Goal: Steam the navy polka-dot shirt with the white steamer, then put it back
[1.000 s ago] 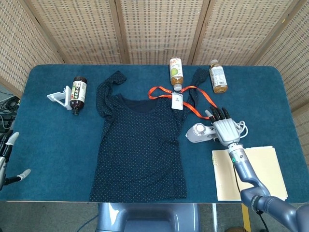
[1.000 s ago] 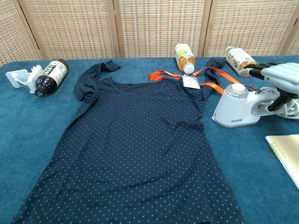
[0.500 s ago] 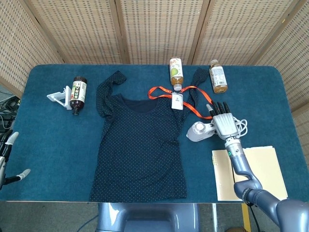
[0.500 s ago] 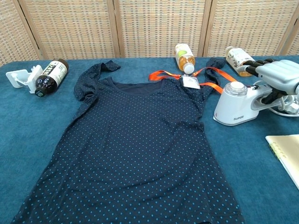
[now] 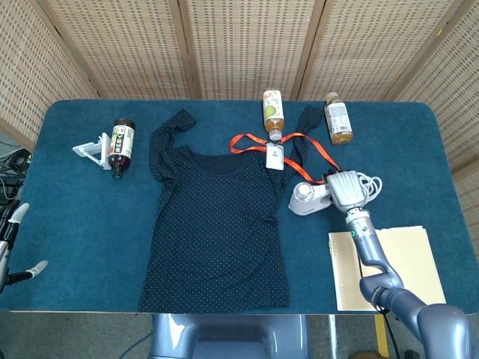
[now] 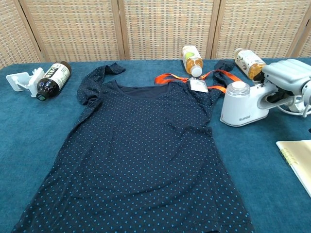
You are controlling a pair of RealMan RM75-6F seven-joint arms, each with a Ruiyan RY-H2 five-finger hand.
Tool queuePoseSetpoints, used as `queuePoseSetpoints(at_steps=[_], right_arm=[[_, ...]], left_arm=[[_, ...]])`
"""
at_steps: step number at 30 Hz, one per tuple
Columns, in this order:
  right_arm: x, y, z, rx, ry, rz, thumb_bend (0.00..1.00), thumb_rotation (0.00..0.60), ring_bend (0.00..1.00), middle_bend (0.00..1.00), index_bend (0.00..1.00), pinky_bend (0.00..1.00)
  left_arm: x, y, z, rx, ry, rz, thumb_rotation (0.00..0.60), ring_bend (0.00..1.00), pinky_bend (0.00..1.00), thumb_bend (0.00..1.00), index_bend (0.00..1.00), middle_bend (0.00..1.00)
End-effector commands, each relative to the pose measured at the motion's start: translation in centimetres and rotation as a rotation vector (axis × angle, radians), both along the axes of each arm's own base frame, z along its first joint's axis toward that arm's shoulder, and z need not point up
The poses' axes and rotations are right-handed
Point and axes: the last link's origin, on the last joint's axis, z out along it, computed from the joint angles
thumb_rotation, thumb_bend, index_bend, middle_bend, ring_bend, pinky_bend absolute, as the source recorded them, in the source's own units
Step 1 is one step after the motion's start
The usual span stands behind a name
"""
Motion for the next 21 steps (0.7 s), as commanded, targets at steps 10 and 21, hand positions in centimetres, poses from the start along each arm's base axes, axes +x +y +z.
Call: queuePoseSetpoints(at_steps=[10,21], right_arm=[[-0.6,0.2,3.2,-0.042,-0.058,0.054,1.0,0.6,0.74,0.64,0.8,1.0],[0.3,0.9,8.3,-0.139,-0.256,0.026,1.0,0.6,0.75,0.64,0.8,1.0]], left_arm=[[0.0,-0.2,0.2,-0.001,-0.013,-0.01,0.6,0.0,0.0,0.0,0.0,0.0],[0.3,-0.7,0.6,-0.007,-0.036,-0.035,0.6,0.0,0.0,0.0,0.0,0.0]])
